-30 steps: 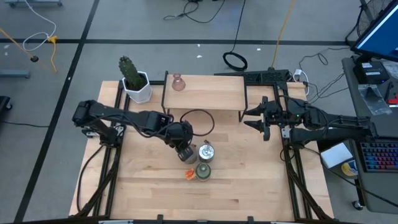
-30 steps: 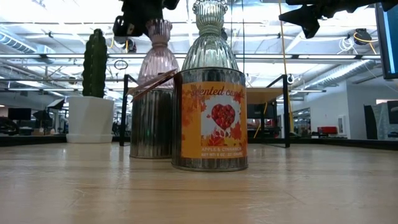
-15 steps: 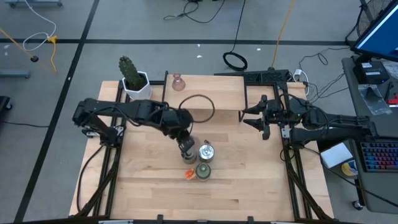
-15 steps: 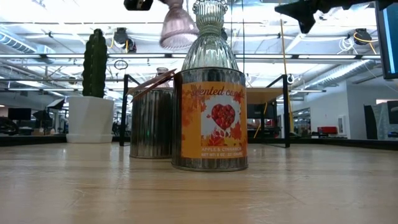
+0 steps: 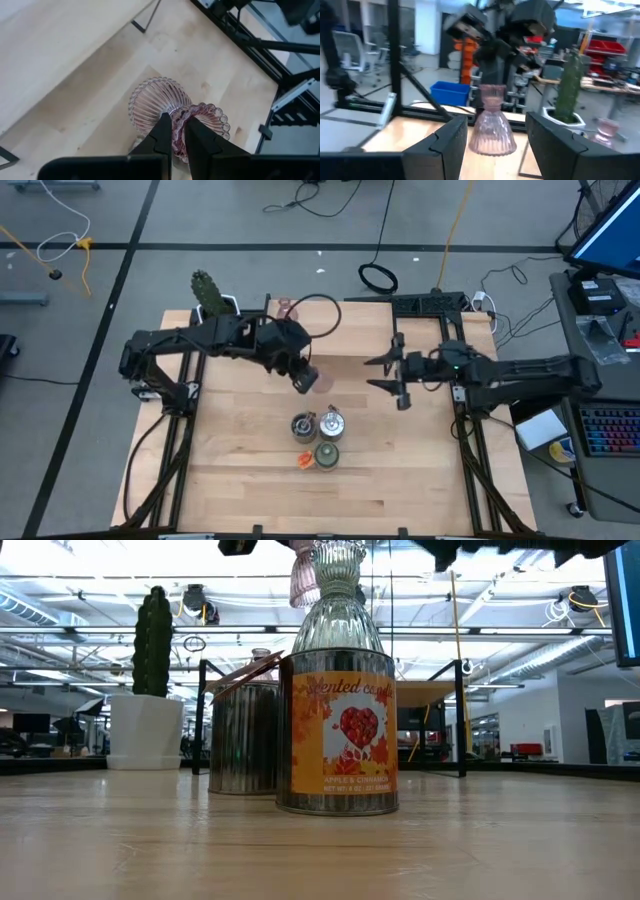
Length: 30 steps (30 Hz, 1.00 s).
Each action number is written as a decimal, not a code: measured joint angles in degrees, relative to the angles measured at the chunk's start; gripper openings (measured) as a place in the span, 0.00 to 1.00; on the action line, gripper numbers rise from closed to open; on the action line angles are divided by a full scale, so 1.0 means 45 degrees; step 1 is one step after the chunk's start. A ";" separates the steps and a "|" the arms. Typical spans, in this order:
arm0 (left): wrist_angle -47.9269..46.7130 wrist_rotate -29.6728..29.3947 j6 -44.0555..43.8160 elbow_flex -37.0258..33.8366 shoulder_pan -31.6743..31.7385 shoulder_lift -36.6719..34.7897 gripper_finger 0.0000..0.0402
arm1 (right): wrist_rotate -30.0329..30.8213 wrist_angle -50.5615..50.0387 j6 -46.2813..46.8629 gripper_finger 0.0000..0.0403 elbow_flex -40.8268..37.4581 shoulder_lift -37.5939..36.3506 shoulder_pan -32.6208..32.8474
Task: Pick & Place candle stick holders
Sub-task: Put the pink glass candle holder on the shelf
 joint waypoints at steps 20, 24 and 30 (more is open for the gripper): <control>0.0729 0.0019 0.0869 0.0010 0.0481 -0.0005 0.07 | 0.1638 -0.3748 -0.0992 0.69 0.5096 0.4646 0.0253; 0.0771 0.0015 0.0904 0.0010 0.0481 -0.0005 0.07 | 0.1672 -0.3740 -0.0861 0.72 0.5605 0.5183 0.0253; 0.0957 0.0015 0.0913 0.0015 0.0481 -0.0010 0.06 | 0.1648 -0.4020 -0.0853 0.71 0.6261 0.5940 0.0251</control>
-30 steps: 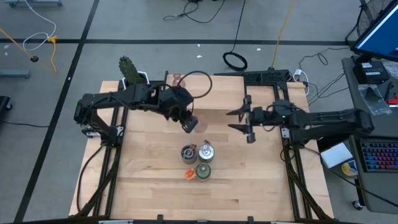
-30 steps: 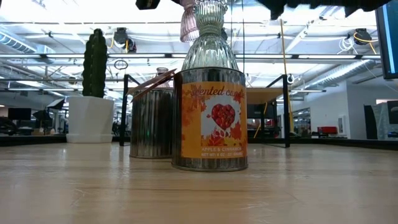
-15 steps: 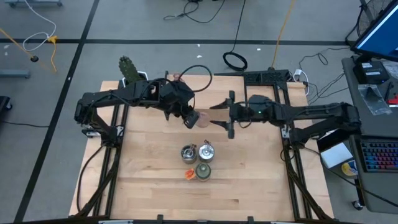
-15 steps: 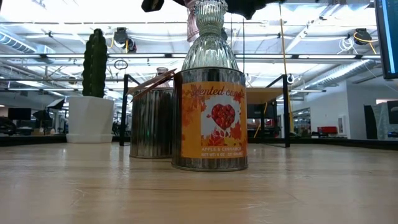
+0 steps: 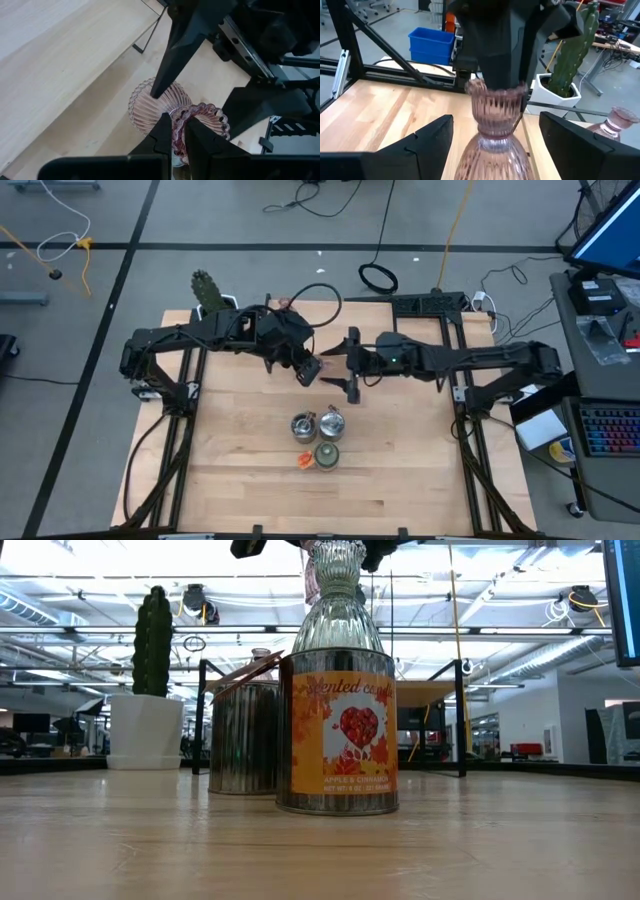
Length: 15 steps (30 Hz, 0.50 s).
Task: Pick & Place candle stick holders
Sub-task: Put the pink glass candle holder on the shelf
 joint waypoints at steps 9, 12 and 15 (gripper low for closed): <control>-0.0034 0.0000 0.0000 0.0000 -0.0034 0.0000 0.06 | -0.0005 -0.0359 -0.0052 0.70 0.0854 0.0647 -0.0023; -0.0049 0.0000 -0.0005 0.0000 -0.0034 0.0000 0.06 | 0.0011 -0.0391 -0.0005 0.69 0.0872 0.0646 -0.0023; -0.0068 0.0000 0.0000 0.0000 -0.0034 0.0000 0.06 | 0.0266 -0.0419 0.0000 0.66 0.0872 0.0652 -0.0023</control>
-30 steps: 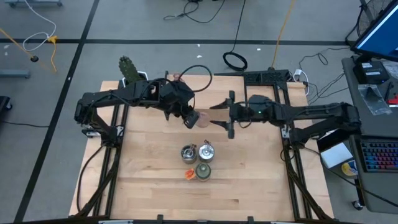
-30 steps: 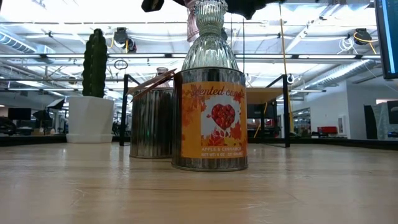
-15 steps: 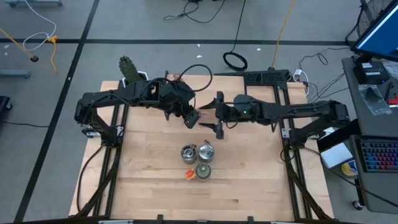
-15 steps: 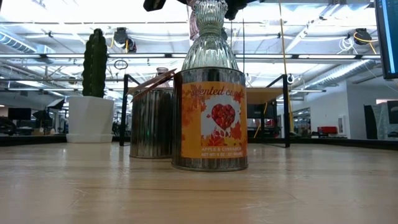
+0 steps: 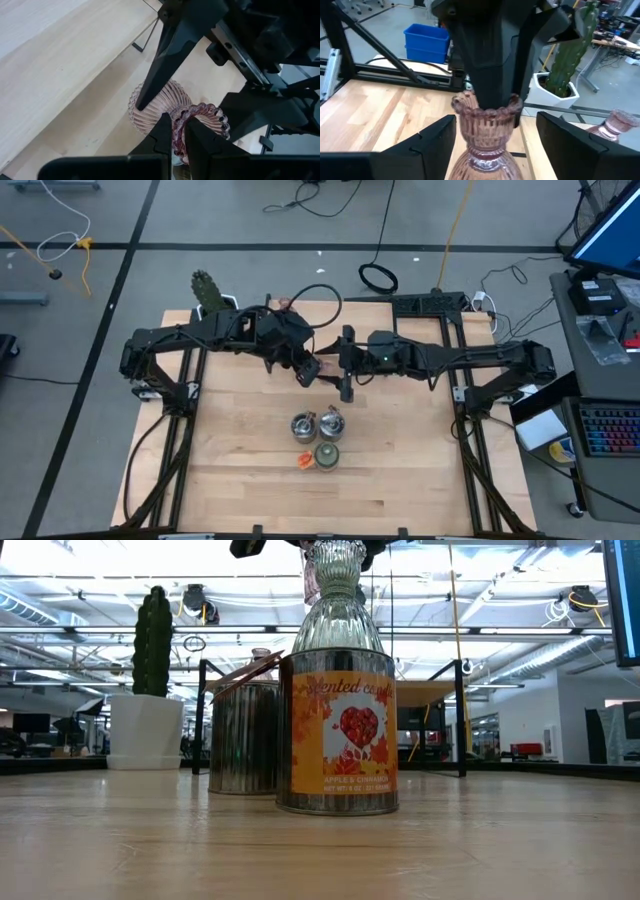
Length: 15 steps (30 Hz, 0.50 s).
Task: Pick & Place candle stick holders
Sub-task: Put the pink glass candle holder on the shelf
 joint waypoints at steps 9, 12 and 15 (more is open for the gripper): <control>0.0078 -0.0013 0.0053 0.0000 -0.0003 0.0000 0.06 | -0.0009 0.0020 0.0239 0.50 0.0000 -0.0005 0.0018; 0.0078 -0.0038 0.0102 0.0000 0.0000 0.0000 0.06 | -0.0009 0.0015 0.0244 0.45 -0.0005 -0.0005 0.0019; 0.0049 -0.0058 0.0141 0.0000 0.0000 -0.0010 0.06 | -0.0008 -0.0009 0.0248 0.40 -0.0009 -0.0005 0.0019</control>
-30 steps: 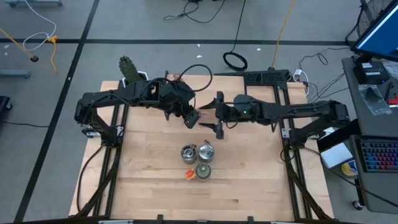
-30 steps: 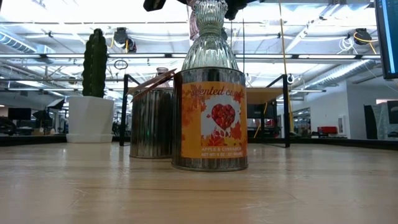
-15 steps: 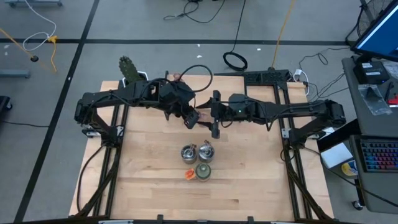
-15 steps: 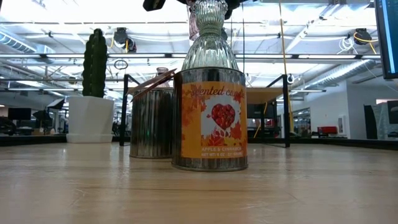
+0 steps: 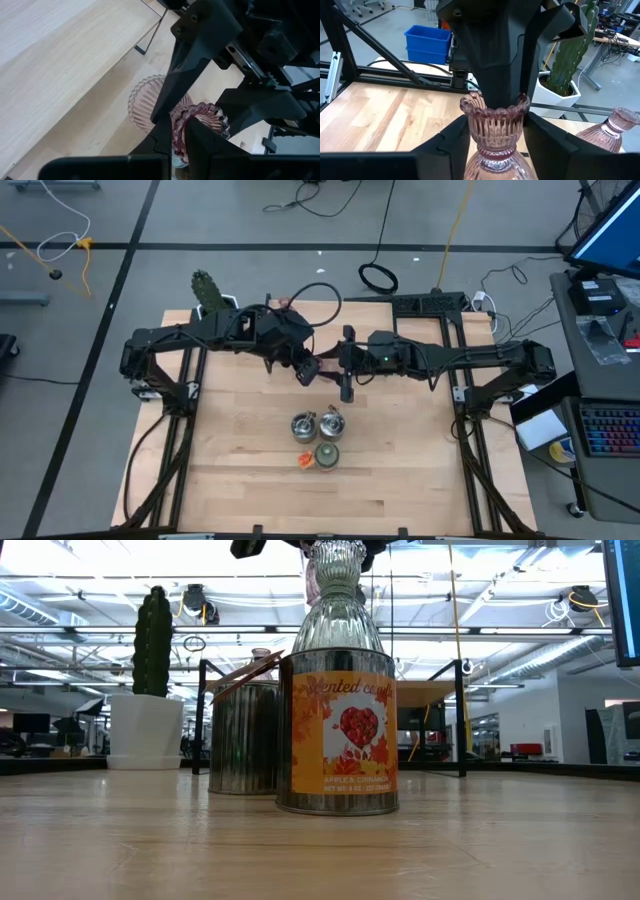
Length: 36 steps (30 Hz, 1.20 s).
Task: Pick & Place candle stick holders
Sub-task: Put the pink glass candle holder on the shelf
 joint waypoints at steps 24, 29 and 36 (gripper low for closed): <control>-0.0044 0.0042 0.0113 0.0000 0.0000 -0.0015 0.08 | -0.0036 -0.0005 0.0098 0.32 -0.0015 -0.0005 0.0000; -0.0021 0.0040 0.0141 0.0000 0.0000 -0.0015 0.11 | -0.0039 0.0024 0.0115 0.32 -0.0015 -0.0005 0.0000; -0.0005 -0.0133 0.0170 0.0000 0.0000 -0.0015 0.09 | -0.0034 0.0032 0.0089 0.32 -0.0015 -0.0005 0.0000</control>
